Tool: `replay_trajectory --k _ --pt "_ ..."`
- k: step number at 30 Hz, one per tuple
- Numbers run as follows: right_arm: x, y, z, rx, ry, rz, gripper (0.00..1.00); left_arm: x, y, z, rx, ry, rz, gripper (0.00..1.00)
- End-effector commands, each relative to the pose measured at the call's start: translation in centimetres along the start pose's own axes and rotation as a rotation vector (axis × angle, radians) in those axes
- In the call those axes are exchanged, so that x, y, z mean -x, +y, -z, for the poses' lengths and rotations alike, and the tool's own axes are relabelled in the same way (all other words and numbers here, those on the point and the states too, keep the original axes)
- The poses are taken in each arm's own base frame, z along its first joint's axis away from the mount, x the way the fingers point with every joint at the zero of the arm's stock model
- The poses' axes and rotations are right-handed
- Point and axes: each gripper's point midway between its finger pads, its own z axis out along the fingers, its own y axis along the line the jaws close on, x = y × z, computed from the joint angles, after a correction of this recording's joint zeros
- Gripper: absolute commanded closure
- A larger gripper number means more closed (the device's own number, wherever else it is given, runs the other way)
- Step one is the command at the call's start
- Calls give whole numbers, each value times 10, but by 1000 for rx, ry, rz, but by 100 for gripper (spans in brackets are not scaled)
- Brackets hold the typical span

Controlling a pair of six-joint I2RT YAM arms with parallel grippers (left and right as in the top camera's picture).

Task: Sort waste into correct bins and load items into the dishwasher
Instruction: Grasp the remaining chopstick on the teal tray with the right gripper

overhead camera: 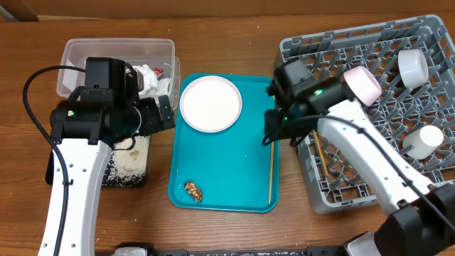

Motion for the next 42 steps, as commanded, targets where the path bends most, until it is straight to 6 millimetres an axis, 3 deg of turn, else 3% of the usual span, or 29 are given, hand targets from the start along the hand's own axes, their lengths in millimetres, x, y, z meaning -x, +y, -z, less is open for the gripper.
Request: replay_trajectory --k 1,7,12,21,27,30,38,42 --pt "-18 -3 -36 -40 73 -135 59 5 0 2 3 -13 8 0" --pt "-45 -12 -84 -98 217 -184 60 5 0 2 3 -13 8 0" --pt "-60 -22 -111 -142 314 -223 62 5 0 2 3 -13 8 0" --pt "-76 -24 -134 -161 406 -228 60 5 0 2 3 -13 8 0" --pt "-80 -16 -139 -161 409 -196 47 5 0 2 3 -13 7 0" --pt "-76 -13 -141 -149 393 -193 46 5 0 2 3 -13 8 0" --pt "-71 -11 -143 -135 376 -192 83 4 0 2 4 -9 8 0" --pt "-72 -11 -143 -135 377 -192 96 4 0 2 4 -9 8 0"
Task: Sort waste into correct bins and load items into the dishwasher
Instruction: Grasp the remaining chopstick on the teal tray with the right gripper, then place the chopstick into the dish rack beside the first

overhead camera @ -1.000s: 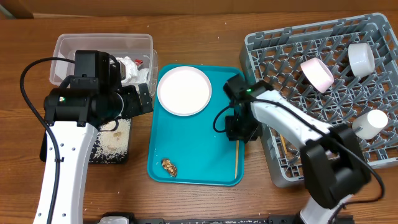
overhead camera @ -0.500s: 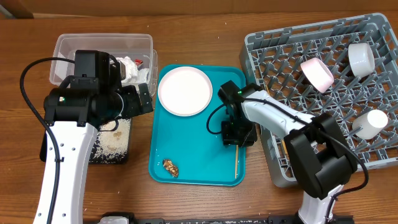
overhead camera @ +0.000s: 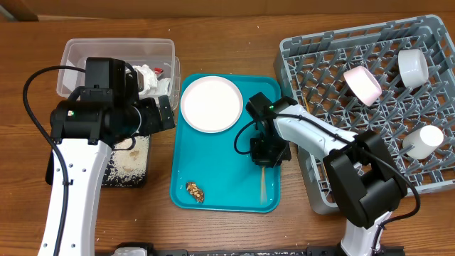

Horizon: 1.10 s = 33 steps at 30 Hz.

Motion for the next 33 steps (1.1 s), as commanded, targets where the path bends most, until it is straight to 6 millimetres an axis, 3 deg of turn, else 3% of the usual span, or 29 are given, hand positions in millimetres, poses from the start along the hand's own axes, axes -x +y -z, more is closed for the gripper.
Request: replay_trajectory --k 1,4,8,12,13,14,18,20,23,25,30,33 --pt "-1 -5 -13 -27 27 -5 96 5 0 2 3 -12 7 0" --pt "-2 -6 -9 -38 29 -6 96 5 0 2 3 -12 7 0" --pt "5 -6 26 -76 -33 31 96 5 0 2 3 -12 7 0" --pt "14 3 80 -57 -145 141 96 5 0 2 3 -12 7 0" --pt "17 3 110 -46 -203 179 96 5 0 2 3 -13 7 0" --pt "20 1 126 -41 -234 190 96 5 0 2 3 -13 7 0" --pt "26 -21 174 -45 -316 180 96 5 0 2 3 -12 7 0" --pt "31 -45 192 -88 -353 132 96 5 0 2 3 -13 7 0" --pt "37 -87 201 -159 -362 40 96 5 0 2 3 -13 7 0" --pt "36 -103 198 -160 -336 37 96 5 0 2 3 -13 7 0" --pt "36 -126 183 -166 -295 17 96 5 0 2 3 -13 7 0" --pt "33 -129 169 -171 -264 38 96 5 0 2 3 -13 7 0"
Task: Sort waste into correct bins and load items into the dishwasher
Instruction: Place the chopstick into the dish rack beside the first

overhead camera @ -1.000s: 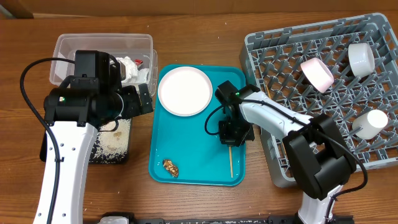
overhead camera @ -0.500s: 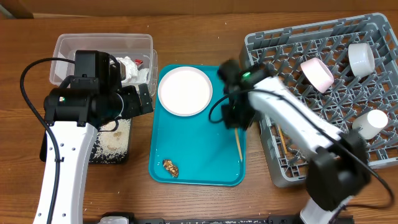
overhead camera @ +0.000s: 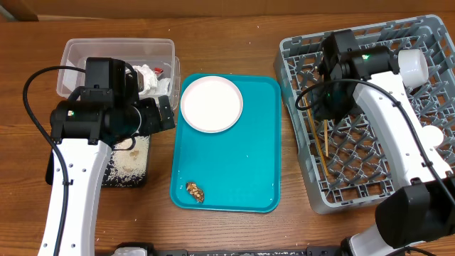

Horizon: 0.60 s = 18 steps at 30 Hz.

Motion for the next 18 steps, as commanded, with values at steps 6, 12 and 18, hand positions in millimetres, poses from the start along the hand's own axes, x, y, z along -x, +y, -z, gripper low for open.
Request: replay_trajectory --k 6,12,18 --pt "-24 7 -40 30 91 89 96 5 0 2 3 -13 7 0" --pt "-30 6 -47 28 108 89 95 5 0 2 3 -13 7 0" --pt "-24 10 -40 48 88 88 88 5 0 2 3 -13 7 0"
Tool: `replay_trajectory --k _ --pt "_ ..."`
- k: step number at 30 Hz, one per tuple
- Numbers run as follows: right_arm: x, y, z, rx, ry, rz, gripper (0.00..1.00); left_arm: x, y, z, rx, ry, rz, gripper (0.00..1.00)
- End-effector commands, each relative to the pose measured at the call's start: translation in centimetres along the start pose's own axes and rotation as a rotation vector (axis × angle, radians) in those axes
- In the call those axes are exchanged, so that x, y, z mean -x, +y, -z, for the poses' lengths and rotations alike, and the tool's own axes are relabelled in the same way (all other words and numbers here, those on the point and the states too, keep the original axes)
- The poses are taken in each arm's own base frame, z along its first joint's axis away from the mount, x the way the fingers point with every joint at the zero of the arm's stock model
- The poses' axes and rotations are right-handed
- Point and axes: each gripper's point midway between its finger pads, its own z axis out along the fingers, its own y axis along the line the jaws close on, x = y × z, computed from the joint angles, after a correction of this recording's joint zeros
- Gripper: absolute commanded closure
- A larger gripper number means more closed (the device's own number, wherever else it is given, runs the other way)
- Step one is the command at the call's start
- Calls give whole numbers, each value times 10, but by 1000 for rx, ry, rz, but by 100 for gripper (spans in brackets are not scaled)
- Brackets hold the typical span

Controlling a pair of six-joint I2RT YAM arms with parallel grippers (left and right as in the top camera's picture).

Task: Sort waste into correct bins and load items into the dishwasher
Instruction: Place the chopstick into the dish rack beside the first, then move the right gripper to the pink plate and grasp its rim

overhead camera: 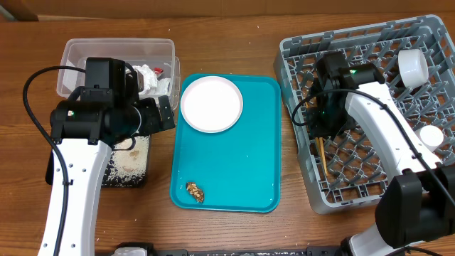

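Observation:
My right gripper (323, 131) is low over the left side of the grey dish rack (426, 178). A wooden chopstick (320, 156) runs out from under it toward the front, down among the rack's tines; the fingers are hidden under the wrist. On the teal tray (249, 163) lie a white plate (211, 104) at the back and a brown food scrap (193, 190) at the front left. My left gripper (166, 112) hangs still by the tray's left edge, over the bins, and its jaw state is unclear.
A clear bin (78, 53) with crumpled waste stands at the back left, with a black bin (131, 163) of crumbs in front of it. Two white cups (412, 65) (430, 136) sit in the rack's right side. The wooden table (227, 43) lies around everything.
My right gripper has moved forward and left over the rack and sits lower. The chopstick under it now reaches down into the rack's left columns. The left arm has not moved.
First a chopstick lay along the tray's right edge, with my right gripper above the tray's back right corner. Then the gripper was down on that chopstick on the tray. Later it held the stick over the rack, the tray edge bare, and now it is low in the rack.

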Motion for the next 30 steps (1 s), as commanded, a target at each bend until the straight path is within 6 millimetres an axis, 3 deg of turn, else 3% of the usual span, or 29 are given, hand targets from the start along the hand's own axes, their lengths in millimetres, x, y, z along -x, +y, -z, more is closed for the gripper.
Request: replay_trajectory --k 1,5,7,9,12,14,16,20,23,30 --pt "9 5 11 18 -36 7 88 5 0 2 3 -13 8 0" --pt "18 6 30 25 -97 5 85 5 0 2 3 -13 8 0" --pt "27 14 51 72 -159 9 82 5 0 2 3 -14 8 0" --pt "36 32 72 182 -219 23 76 5 0 2 3 -14 7 0" --pt "51 79 106 461 -315 81 44 6 0 2 3 -16 7 0" --pt "62 104 127 626 -382 136 45 6 0 2 2 -17 7 0" --pt "75 114 134 681 -427 128 46 6 0 2 2 -17 7 0" --pt "103 113 118 572 -471 45 45 5 0 2 4 -14 7 0" --pt "115 127 98 514 -462 33 42 6 1 2 9 -16 4 0" --pt "128 160 21 335 -373 40 38 6 1 2 11 -16 4 0"
